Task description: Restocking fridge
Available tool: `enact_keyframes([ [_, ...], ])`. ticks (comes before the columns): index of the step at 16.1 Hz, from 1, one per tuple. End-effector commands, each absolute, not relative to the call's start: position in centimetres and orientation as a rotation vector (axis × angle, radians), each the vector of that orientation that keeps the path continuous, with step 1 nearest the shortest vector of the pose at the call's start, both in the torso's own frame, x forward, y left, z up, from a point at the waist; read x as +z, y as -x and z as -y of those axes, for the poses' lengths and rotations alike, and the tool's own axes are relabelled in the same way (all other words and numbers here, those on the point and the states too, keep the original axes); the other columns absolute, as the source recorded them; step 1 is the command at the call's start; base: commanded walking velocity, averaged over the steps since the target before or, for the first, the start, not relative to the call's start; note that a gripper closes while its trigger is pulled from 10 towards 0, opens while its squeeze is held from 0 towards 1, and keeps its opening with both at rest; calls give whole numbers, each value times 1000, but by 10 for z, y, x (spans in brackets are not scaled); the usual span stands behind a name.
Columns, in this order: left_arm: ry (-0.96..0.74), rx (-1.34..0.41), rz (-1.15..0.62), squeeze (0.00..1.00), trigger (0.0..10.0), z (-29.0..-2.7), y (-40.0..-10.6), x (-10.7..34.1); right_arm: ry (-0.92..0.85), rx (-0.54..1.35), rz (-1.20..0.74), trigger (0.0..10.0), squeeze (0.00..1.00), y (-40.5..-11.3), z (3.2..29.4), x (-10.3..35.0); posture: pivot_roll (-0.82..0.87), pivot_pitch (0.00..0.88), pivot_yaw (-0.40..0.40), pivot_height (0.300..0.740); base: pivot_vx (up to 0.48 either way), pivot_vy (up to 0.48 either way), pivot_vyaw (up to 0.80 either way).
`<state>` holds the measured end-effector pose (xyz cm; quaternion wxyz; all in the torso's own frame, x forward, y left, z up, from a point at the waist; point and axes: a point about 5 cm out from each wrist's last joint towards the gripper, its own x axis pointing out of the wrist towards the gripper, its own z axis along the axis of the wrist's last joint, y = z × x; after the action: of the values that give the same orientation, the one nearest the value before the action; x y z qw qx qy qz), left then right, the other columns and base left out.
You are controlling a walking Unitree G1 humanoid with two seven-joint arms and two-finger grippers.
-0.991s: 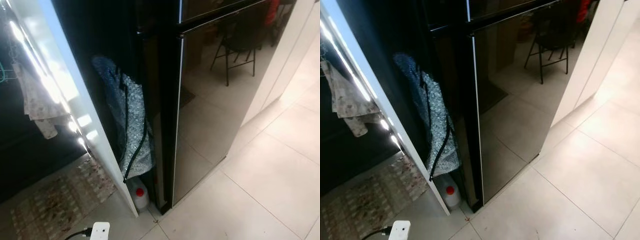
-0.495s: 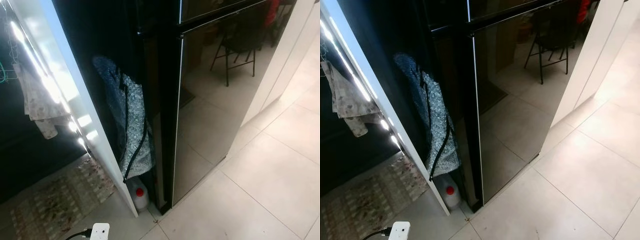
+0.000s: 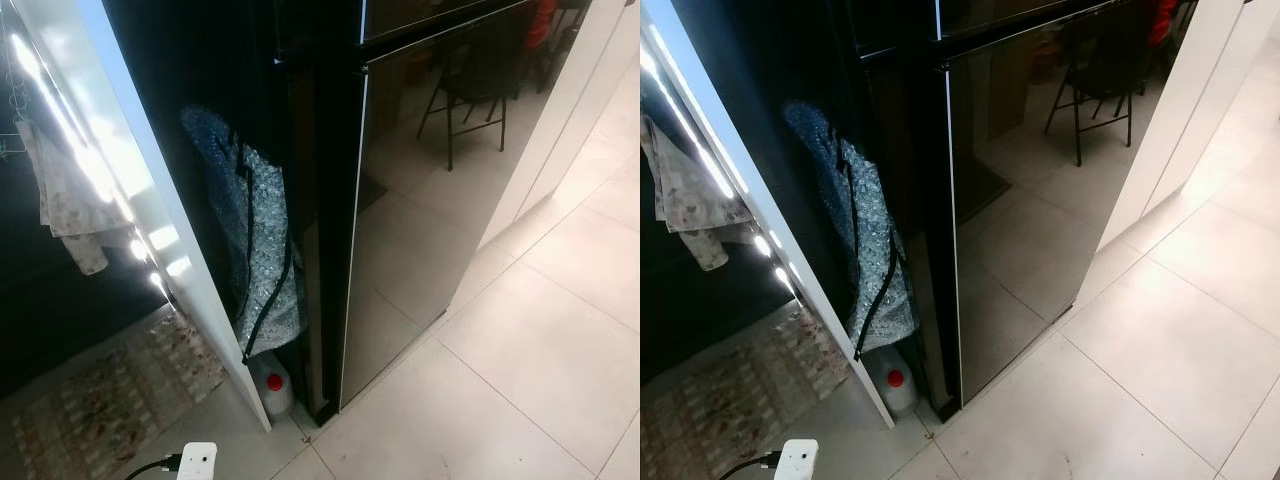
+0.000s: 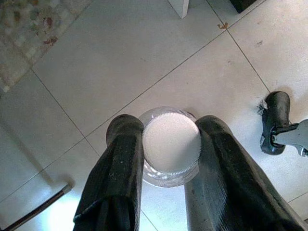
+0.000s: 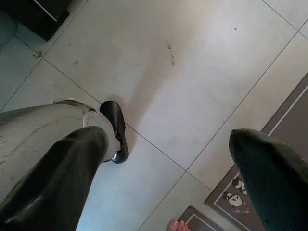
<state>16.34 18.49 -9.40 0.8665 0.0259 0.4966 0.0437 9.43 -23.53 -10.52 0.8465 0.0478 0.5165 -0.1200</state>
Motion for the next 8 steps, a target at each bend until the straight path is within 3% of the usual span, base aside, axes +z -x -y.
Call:
enact_keyframes([
  [1,-61,114,-1046,0,10000,-192,-163,-93,-90,-235,-1094,10000,0,-95,234,-105,-119,0,13,740,0,251,0],
  [8,-72,115,-1047,0,10000,-197,-163,-93,-122,-268,-1086,10000,0,-92,231,-106,-121,0,35,740,0,288,0],
])
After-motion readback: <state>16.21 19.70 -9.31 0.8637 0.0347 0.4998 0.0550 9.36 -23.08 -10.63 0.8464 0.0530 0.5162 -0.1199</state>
